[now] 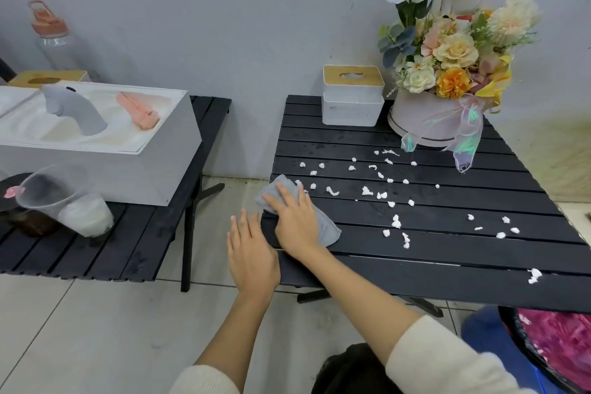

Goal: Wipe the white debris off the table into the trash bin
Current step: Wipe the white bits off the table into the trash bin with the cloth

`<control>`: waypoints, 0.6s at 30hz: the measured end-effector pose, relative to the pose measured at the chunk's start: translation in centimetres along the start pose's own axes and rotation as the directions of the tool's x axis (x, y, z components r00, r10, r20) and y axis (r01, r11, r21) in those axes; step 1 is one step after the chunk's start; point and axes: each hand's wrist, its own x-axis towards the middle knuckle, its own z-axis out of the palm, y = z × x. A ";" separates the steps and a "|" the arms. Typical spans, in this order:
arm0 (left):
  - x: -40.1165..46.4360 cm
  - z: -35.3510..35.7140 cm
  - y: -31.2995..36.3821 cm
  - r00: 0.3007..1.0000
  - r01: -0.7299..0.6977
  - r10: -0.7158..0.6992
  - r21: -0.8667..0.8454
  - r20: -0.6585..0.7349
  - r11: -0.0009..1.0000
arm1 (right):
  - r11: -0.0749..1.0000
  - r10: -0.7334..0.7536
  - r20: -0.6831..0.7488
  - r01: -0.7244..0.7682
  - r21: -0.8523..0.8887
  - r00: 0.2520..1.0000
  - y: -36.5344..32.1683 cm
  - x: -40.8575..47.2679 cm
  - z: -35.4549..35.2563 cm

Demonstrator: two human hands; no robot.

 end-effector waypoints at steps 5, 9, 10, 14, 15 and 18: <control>-0.1 -0.4 0.0 0.993 -0.110 0.103 0.146 0.057 0.983 | 0.989 0.117 -0.081 -0.123 -0.080 0.990 3.6 0.1 -1.9; 0.0 -0.6 0.1 0.984 -0.163 0.146 0.204 0.099 0.965 | 0.948 0.285 -0.155 -0.302 -0.097 0.946 8.8 -3.1 -4.9; 0.0 -0.7 0.2 0.983 -0.169 0.149 0.212 0.109 0.962 | 0.932 0.338 -0.169 -0.355 -0.078 0.926 9.9 -4.0 -5.9; 0.0 -0.8 0.5 0.975 -0.208 0.184 0.228 0.122 0.951 | 0.890 0.451 -0.368 -0.379 0.254 0.813 10.5 -7.3 -9.0; 0.0 -0.7 0.5 0.974 -0.215 0.191 0.227 0.124 0.950 | 0.902 0.416 -0.423 -0.306 0.304 0.805 9.5 -7.7 -9.2; -0.1 -0.8 0.8 0.970 -0.231 0.205 0.233 0.130 0.945 | 0.949 0.260 -0.404 -0.154 0.277 0.877 5.1 -6.9 -7.8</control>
